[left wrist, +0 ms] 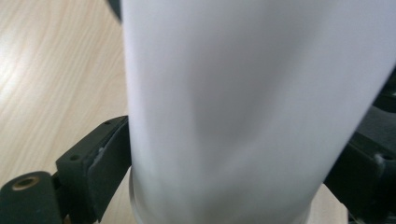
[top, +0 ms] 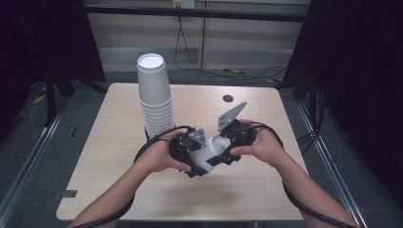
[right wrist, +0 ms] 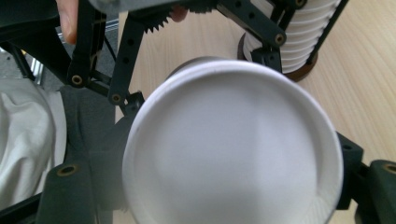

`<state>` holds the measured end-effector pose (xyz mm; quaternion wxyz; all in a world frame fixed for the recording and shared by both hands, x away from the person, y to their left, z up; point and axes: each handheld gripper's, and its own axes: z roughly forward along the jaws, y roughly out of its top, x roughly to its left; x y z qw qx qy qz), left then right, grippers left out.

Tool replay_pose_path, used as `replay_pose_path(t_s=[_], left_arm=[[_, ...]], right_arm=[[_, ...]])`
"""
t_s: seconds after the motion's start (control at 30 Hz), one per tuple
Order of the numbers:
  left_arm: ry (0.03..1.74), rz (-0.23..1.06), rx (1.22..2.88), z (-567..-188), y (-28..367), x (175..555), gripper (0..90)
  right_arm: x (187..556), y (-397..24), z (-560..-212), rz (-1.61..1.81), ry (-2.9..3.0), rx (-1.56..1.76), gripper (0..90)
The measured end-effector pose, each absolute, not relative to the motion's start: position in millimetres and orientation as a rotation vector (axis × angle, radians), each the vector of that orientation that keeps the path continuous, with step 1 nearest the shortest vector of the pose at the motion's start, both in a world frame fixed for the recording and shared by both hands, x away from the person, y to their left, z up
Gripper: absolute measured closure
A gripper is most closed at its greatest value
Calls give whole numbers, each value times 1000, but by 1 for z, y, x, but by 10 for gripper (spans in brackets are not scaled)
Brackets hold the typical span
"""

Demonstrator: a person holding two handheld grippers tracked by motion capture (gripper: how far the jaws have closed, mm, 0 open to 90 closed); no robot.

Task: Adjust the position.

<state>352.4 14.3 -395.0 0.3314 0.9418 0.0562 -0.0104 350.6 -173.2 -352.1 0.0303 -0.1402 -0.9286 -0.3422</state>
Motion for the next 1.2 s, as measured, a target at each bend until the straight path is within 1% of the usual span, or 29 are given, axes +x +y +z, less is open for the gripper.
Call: replay_pose_path(t_s=[0.8, 1.2], left_arm=[[158, -11, 2408, -385, 24, 353, 82], [211, -5, 2358, -392, 31, 354, 82]], right_arm=[[353, -188, -357, -1043, -2866, -496, 229], [353, -205, -356, -1119, -2832, -555, 227]])
